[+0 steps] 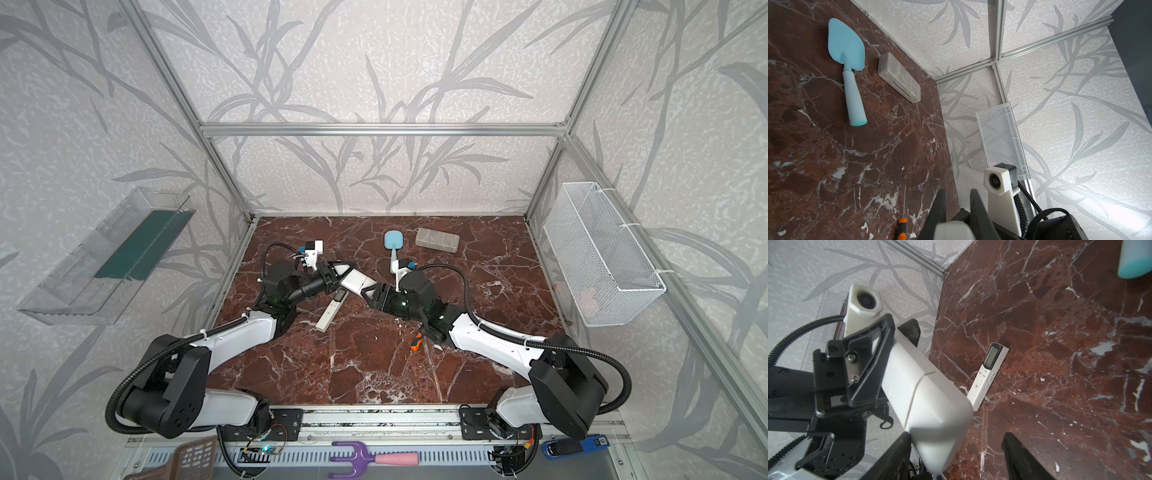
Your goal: Unload the batteries from the remote control
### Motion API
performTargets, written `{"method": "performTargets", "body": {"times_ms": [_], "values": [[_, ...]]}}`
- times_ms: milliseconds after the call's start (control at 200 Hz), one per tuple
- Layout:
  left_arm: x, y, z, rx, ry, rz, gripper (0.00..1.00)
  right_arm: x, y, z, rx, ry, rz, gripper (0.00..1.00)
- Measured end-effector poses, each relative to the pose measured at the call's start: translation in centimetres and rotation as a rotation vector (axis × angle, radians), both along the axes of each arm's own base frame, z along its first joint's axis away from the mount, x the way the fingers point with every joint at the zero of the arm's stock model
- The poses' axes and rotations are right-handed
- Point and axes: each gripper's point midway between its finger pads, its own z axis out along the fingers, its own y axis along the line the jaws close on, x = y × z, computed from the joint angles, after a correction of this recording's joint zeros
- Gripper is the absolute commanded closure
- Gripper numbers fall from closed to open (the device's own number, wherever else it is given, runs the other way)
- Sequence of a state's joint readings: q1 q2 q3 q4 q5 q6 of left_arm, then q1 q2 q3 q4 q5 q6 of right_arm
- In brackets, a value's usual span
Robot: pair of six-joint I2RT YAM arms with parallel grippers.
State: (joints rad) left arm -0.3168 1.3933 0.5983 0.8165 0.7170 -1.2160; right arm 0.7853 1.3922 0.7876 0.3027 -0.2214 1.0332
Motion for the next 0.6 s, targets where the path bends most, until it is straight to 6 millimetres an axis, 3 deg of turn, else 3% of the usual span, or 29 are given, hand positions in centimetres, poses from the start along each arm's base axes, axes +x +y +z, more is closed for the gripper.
{"method": "performTargets", "body": {"times_ms": [190, 405, 600], "values": [[0.4, -0.3, -0.9, -0.012, 0.024, -0.006, 1.00, 0.6, 0.6, -0.6, 0.033, 0.029, -0.001, 0.33], [0.7, -0.5, -1.7, -0.021, 0.047, -0.011, 1.00, 0.9, 0.6, -0.8, 0.060, 0.047, -0.011, 0.52], [0.7, -0.5, -1.8, -0.014, 0.043, -0.011, 1.00, 0.8, 0.2, -0.8, 0.056, 0.058, -0.017, 0.52]]}}
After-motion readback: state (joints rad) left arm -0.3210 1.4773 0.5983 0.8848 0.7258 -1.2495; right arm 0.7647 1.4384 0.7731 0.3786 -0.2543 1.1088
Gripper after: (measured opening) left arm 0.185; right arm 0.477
